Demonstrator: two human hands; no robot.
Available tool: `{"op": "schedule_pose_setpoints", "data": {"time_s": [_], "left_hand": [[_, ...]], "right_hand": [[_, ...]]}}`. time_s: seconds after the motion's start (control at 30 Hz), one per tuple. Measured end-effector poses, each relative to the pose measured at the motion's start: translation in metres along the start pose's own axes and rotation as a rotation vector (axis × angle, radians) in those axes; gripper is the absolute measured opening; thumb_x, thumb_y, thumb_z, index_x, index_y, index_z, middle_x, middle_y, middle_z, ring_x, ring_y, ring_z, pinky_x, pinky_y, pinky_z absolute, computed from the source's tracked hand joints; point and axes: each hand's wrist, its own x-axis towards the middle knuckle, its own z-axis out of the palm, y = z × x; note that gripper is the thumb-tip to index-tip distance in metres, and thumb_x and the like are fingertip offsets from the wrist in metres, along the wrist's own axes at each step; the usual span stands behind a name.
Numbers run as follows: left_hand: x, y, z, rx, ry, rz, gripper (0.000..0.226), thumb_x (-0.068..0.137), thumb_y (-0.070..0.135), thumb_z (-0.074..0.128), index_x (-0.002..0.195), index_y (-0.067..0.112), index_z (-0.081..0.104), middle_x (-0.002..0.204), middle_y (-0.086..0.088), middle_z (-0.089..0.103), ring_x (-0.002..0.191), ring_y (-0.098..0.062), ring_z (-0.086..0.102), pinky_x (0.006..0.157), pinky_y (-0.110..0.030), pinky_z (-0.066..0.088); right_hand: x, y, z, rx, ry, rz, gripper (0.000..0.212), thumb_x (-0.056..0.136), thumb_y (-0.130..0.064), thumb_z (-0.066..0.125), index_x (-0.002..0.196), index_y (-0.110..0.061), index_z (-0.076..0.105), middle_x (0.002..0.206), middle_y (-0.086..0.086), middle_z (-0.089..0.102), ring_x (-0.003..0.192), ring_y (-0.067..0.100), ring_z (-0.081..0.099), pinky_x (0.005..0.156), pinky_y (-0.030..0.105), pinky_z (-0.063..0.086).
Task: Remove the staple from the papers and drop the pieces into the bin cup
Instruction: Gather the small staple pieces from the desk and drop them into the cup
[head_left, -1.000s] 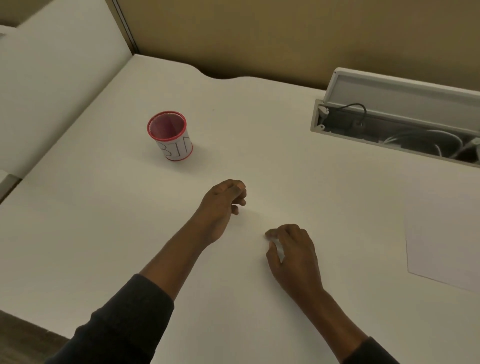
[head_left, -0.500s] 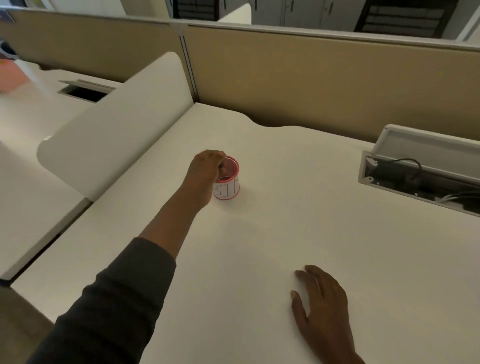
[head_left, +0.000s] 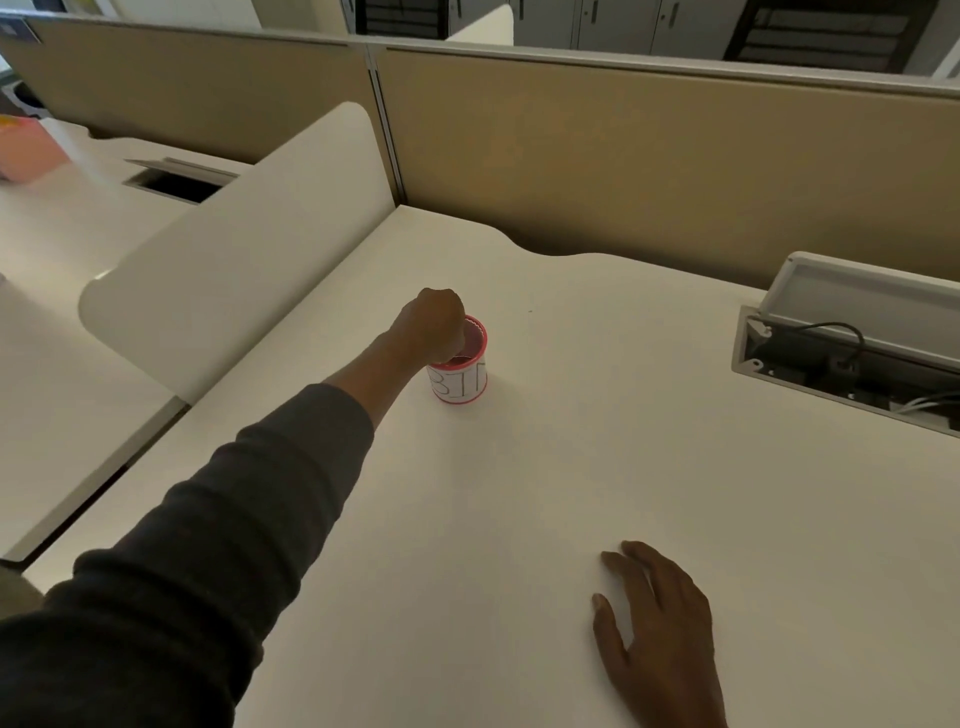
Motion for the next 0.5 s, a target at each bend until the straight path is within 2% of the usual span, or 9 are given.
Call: {"op": "schedule_pose_setpoints", "data": {"time_s": [0.3,0.5], "left_hand": [[0.0023,0.0015,0.0022,0.070,0.043,-0.012,0.029,0.089,0.014,0.064,0.115,0.003,0.068,0.109,-0.015,0.070,0.101,-0.031,0.065,0.069,-0.032,0.047],[0.0020,0.0029,0.0044,0.042,0.051,-0.009,0.031,0.090,0.013,0.063,0.119,0.003,0.067,0.110,-0.015,0.070,0.101,-0.032,0.066,0.071,-0.032,0.049]], "right_hand": [[0.0004,-0.0001,-0.0011,-0.006,-0.008,-0.007,0.045,0.086,-0.041,0.050,0.121,-0.019,0.068,0.131,0.000,0.058,0.121,0.024,0.056,0.100,0.040,0.039],[0.0004,-0.0017,-0.0042,-0.009,-0.029,-0.006,0.044,0.087,-0.040,0.051,0.122,-0.019,0.067,0.132,-0.002,0.057,0.122,0.022,0.055,0.103,0.037,0.037]]}}
